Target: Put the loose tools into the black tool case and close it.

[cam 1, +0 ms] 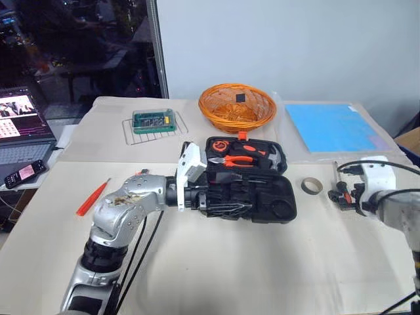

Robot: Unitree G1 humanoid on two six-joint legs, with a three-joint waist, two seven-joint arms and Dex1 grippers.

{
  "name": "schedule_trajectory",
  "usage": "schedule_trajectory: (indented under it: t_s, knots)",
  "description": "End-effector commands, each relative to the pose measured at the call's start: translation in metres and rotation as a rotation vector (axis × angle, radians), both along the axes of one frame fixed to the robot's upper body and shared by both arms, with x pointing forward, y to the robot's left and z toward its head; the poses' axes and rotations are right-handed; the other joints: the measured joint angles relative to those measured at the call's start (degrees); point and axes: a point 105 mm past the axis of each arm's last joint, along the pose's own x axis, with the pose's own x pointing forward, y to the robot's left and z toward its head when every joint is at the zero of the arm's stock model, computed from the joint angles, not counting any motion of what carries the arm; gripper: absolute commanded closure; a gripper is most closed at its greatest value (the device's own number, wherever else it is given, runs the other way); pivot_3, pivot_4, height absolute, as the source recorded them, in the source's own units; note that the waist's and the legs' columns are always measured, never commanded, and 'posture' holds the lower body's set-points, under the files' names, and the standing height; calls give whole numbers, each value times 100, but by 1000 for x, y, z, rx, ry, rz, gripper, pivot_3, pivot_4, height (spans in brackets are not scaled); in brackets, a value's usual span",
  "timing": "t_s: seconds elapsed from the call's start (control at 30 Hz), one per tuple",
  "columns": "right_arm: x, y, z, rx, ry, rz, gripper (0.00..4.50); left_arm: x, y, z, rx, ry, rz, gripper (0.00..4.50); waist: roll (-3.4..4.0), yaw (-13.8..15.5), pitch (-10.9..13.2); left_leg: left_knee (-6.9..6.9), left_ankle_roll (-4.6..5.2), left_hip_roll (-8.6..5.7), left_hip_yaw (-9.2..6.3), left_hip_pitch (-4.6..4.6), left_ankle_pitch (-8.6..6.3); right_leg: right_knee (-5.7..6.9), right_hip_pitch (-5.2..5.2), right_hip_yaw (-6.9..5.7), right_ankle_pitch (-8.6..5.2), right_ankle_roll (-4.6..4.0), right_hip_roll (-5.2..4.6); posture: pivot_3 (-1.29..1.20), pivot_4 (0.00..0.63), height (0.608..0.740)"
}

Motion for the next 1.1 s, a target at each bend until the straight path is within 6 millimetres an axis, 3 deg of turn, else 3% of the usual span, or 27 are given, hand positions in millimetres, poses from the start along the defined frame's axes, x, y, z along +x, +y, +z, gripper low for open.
schedule_trajectory:
  t_s: [0.03,0.13,0.27,0.4,0.53,0.6,0.7,0.77,0.97,1.1]
  knots:
    - [15,-11,-5,27,17,-28,0,-4,-1,7,-16,-42,13,81,0,-7,0,0,1,0,3,0,-1,-3,1,5,0,0,3,0,150,740]
    - [22,-16,-15,44,57,-31,680,-5,0,7,-19,-38,32,0,-1,-14,1,0,6,-10,8,-1,-4,-4,1,32,0,14,6,0,150,740]
    - [26,-24,-23,37,97,-31,2086,-6,6,6,-20,-33,65,0,-2,-32,1,1,11,-22,9,4,-6,-3,4,67,-2,22,13,0,150,740]
    - [23,-29,-10,-41,85,13,3425,-7,10,5,-19,-24,87,0,-2,-16,1,2,14,-32,7,8,-5,-1,7,101,-4,33,19,0,150,740]
    - [5,-33,15,-162,63,100,3517,-5,16,4,-13,-34,119,0,2,10,3,1,21,-42,2,2,-5,1,3,111,-9,45,14,0,150,740]
    - [1,-20,46,-210,-71,244,3518,0,23,6,-60,-79,189,0,4,-7,3,-4,29,-45,7,0,-10,1,-2,118,-14,55,10,0,150,740]
    - [-6,17,73,-294,-139,530,3518,-1,35,-3,-27,-90,196,0,24,-58,10,-8,36,-51,17,4,-16,0,-4,128,-4,96,5,0,150,740]
    - [-4,68,83,-355,-178,862,3518,-7,49,-6,-34,-35,168,0,23,-133,15,-9,33,-46,20,9,-18,0,-3,129,-5,94,10,0,150,740]
    - [14,143,68,-390,-161,1289,3518,-9,77,-15,40,-36,208,0,-7,-168,39,-7,8,-3,38,58,-8,7,13,117,-34,74,27,0,150,740]
    - [24,152,45,-400,-88,1372,3518,-9,87,-15,57,-35,238,0,-16,-71,53,-5,-3,6,64,45,-2,10,-10,114,-17,50,17,0,150,740]
